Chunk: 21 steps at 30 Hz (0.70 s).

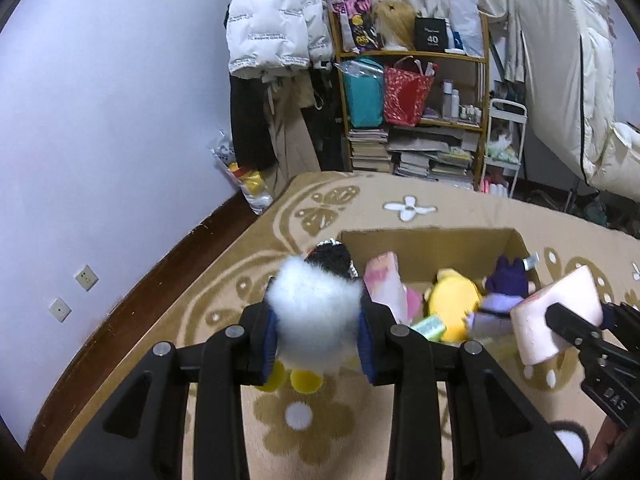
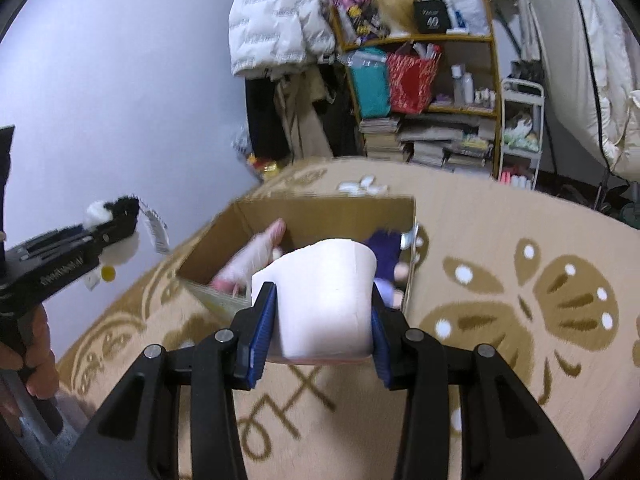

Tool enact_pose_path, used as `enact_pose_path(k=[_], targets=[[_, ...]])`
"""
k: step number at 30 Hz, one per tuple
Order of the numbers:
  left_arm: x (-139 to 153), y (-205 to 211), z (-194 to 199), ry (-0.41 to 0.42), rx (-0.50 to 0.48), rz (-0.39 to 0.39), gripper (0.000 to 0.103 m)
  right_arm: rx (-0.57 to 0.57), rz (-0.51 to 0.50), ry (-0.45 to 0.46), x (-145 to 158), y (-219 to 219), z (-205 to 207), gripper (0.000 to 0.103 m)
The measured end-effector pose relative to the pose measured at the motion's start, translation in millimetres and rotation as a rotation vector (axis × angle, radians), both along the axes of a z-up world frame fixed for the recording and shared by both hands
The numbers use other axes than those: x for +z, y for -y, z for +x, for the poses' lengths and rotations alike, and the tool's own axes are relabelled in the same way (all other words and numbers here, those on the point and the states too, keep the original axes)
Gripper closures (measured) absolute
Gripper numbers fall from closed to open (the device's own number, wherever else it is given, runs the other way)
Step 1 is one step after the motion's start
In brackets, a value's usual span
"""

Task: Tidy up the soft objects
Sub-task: 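Lift the white chick with the left tool while the right tool lifts the pink roll plush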

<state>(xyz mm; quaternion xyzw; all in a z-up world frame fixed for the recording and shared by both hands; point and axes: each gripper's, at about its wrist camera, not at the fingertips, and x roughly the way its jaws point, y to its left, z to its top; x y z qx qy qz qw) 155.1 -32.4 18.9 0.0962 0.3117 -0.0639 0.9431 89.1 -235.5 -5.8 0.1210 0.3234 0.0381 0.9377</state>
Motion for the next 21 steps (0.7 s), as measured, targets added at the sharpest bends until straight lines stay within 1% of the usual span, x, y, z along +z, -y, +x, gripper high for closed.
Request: enact_pose_path(k=[4,7,11,16,21], targets=[[4,5,12,0.018,0.002,0.014,0.072,-0.011,0.006,0.056,12,-1,9,0.058],[5,11,18,0.038,-0.007,0.042,0.072,-0.019,0.01,0.056,13,0,16,0.058],[9,14,25,0.079,-0.001,0.049,0.072,-0.028,0.006,0.047,7,2,24,0.058],[10,17,35,0.1,-0.008,0.021,0.072,-0.035,-0.013,0.048,3,5,32,0.058],[0,21,39,0.094,-0.023,0.021,0.071,-0.044,-0.049,0.06,4,6,39,0.058]])
